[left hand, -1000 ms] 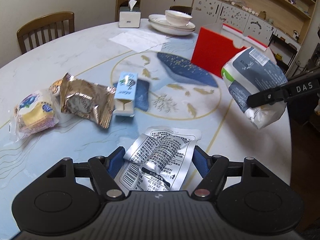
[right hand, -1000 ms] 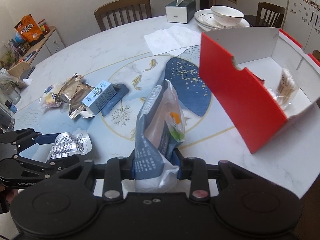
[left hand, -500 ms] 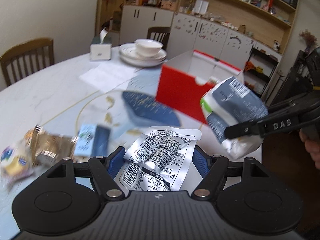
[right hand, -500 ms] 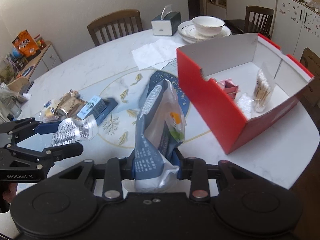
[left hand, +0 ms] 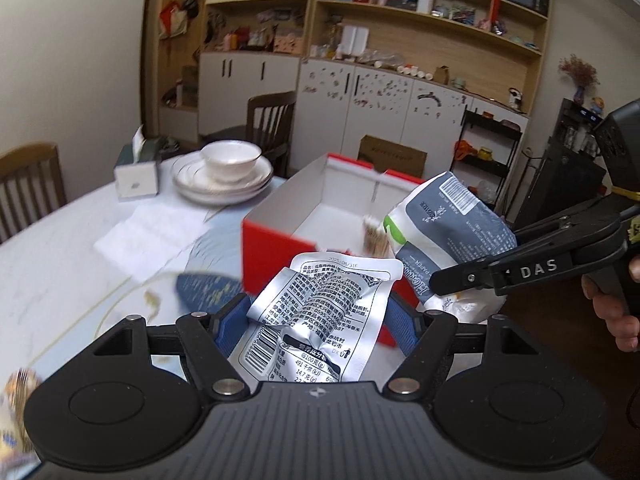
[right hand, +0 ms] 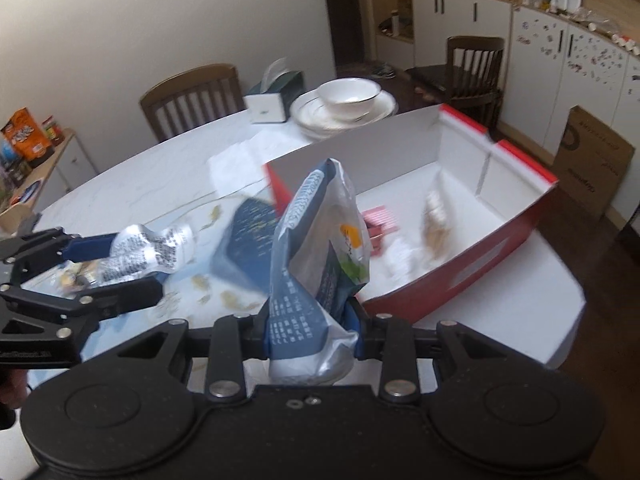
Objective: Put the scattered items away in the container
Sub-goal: 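Carry the wipes pack and blister pack with both grippers over the box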
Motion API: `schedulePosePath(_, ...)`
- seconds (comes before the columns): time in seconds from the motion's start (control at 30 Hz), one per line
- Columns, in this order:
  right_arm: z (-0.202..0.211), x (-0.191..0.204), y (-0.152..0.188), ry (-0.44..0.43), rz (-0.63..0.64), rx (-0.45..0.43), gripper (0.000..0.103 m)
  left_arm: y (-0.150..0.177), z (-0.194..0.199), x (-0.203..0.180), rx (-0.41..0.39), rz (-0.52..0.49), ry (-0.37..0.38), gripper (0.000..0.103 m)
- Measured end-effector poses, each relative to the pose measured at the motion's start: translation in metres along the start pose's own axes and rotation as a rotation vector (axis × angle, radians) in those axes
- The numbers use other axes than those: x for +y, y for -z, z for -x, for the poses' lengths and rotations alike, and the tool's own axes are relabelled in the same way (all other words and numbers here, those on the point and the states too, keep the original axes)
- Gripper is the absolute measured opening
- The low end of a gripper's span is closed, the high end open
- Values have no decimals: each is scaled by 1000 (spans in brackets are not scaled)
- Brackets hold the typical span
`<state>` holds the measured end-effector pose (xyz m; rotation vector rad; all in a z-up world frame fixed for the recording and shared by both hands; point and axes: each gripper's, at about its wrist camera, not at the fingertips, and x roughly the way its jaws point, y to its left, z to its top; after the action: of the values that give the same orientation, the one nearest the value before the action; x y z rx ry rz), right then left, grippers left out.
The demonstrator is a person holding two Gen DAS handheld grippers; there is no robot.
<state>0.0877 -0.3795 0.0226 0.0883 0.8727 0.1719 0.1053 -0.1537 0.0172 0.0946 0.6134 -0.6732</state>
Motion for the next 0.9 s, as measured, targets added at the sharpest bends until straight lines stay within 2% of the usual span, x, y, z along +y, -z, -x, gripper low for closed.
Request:
schedulePosePath(0.4, -7, -63, -31, 85, -18, -41, 33, -47, -54, -34, -14, -83, 15, 72)
schedulePosePath(0.7, -36, -104, -69, 125, -24, -38, 33, -76, -104, -46, -10, -157, -24, 72)
schedulePosePath(0.9, -64, -121, -90, 169, 23, -14, 33, -88, -137, -51, 3, -204, -56, 72)
